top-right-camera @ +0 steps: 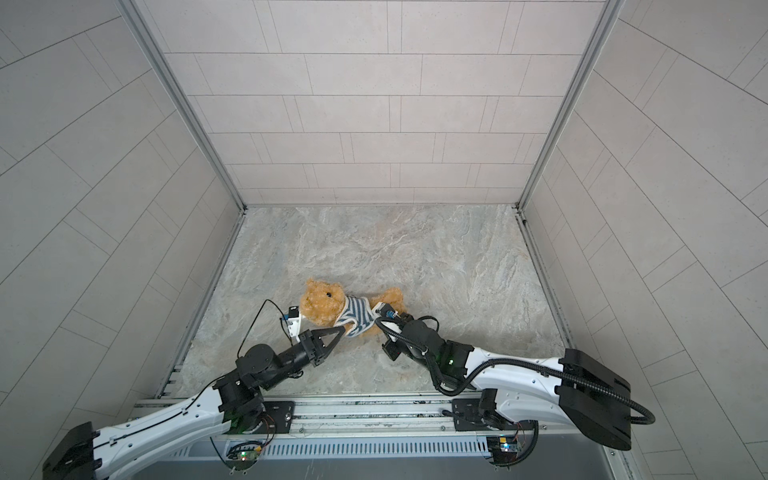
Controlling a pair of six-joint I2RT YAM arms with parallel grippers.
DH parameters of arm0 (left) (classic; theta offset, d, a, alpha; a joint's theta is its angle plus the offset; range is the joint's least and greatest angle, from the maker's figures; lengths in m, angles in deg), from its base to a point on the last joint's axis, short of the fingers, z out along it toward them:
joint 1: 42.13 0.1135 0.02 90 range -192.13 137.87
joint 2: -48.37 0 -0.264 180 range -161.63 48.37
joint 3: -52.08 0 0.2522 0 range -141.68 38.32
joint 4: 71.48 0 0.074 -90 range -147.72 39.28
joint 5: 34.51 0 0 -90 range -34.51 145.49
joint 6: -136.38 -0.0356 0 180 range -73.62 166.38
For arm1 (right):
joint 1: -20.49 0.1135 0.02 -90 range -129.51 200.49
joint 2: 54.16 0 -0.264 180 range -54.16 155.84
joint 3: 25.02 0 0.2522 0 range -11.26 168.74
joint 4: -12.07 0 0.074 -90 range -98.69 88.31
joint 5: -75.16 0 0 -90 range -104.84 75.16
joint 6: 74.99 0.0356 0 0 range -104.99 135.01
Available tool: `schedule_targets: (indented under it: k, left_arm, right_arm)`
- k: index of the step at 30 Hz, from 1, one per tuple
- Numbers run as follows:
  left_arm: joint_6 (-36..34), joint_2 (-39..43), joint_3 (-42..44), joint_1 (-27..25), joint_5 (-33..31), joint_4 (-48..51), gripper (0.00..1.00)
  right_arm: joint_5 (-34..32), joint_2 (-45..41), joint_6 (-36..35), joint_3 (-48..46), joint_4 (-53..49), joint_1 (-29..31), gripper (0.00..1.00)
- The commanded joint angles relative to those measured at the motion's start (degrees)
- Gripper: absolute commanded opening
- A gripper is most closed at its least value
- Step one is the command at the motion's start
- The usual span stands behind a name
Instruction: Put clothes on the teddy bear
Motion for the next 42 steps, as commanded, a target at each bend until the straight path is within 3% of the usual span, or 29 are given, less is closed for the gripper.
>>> schedule_targets:
  k: [1,5,14,21,29,35,42]
  left_arm:
    - [-0.32,2.17,1.45,0.1,-1.57,-6.56,0.0]
    - [-0.06,1.78,1.3,0.1,-1.88,-5.23,0.0]
    - [0.12,0.16,1.4,0.05,-1.83,-5.77,0.0]
    - [-0.2,-1.75,1.17,0.1,-1.55,-6.64,0.0]
    - [0.03,-2.88,1.22,0.01,-1.13,-8.32,0.0]
    - [0.11,-1.58,1.84,0.0,-1.42,-8.07,0.0]
    - [0.12,1.62,2.85,0.0,-2.41,-8.21,0.0]
  right_arm:
    - [-5.13,0.46,1.5,-2.11,-9.53,-2.34,0.0]
    - [4.54,-4.35,-1.86,-3.13,-5.33,-0.68,0.04]
    - [7.26,-8.15,-3.2,1.0,-5.81,2.28,0.39]
    - [10.51,-2.36,-0.98,5.82,0.42,3.73,0.45]
    - [13.24,7.52,-0.04,8.54,5.15,4.26,0.38]
    - [7.9,8.5,0.44,7.87,3.65,4.17,0.0]
    - [0.44,4.89,3.69,5.27,-3.69,1.64,0.0]
